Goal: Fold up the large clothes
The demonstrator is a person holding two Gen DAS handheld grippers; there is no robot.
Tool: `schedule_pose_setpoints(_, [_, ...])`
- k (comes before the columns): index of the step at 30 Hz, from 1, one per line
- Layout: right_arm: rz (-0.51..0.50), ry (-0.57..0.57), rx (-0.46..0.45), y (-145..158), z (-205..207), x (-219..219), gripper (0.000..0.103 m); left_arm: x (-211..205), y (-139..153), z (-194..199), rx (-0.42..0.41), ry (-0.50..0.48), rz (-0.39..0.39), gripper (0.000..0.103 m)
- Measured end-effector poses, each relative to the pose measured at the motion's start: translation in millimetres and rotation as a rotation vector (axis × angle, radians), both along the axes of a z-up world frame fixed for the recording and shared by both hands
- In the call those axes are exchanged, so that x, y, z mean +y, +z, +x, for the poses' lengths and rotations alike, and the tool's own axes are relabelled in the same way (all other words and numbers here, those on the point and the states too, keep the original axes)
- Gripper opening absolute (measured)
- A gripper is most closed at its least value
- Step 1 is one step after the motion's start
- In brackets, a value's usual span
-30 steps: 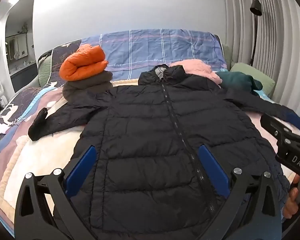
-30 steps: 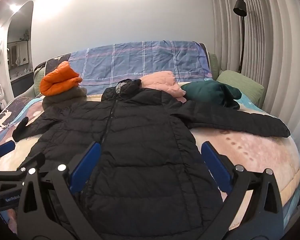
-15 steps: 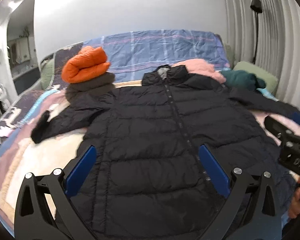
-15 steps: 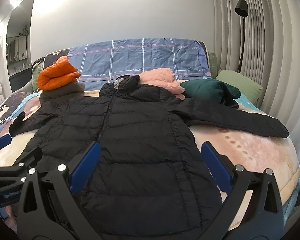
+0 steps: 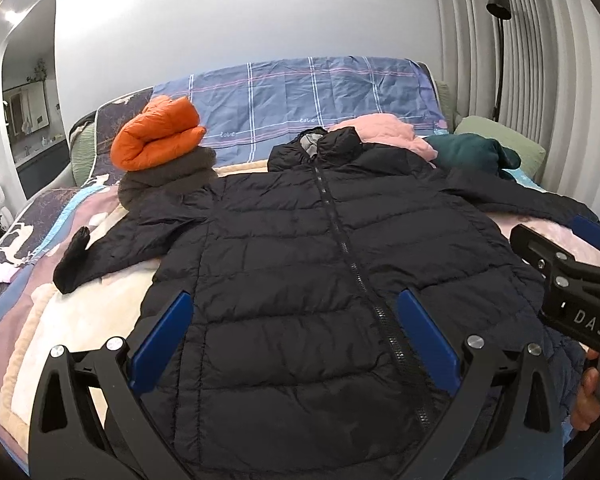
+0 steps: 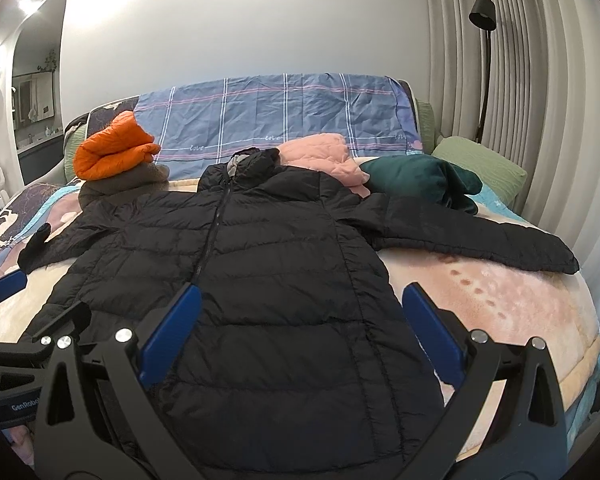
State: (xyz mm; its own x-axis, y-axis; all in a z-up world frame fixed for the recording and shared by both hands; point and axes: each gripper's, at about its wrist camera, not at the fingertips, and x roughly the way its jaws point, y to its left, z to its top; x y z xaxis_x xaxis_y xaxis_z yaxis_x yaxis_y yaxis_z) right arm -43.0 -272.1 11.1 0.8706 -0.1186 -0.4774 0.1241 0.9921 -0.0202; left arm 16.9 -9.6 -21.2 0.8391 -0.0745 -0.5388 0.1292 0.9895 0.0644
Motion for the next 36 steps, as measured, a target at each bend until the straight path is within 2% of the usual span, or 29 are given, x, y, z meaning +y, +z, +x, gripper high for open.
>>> schedule_pose_setpoints(7, [0.001, 0.002, 0.001, -0.2, 0.1, 0.0, 0.101, -0.4, 1.3, -5.1, -0.02, -0.012, -0.005, 0.102])
schedule_pose_setpoints(36, [-0.005, 0.018, 0.02, -5.5, -0.7, 6.7, 0.101, 4.1, -4.2, -1.8, 0.001, -0.011, -0.017, 0.102])
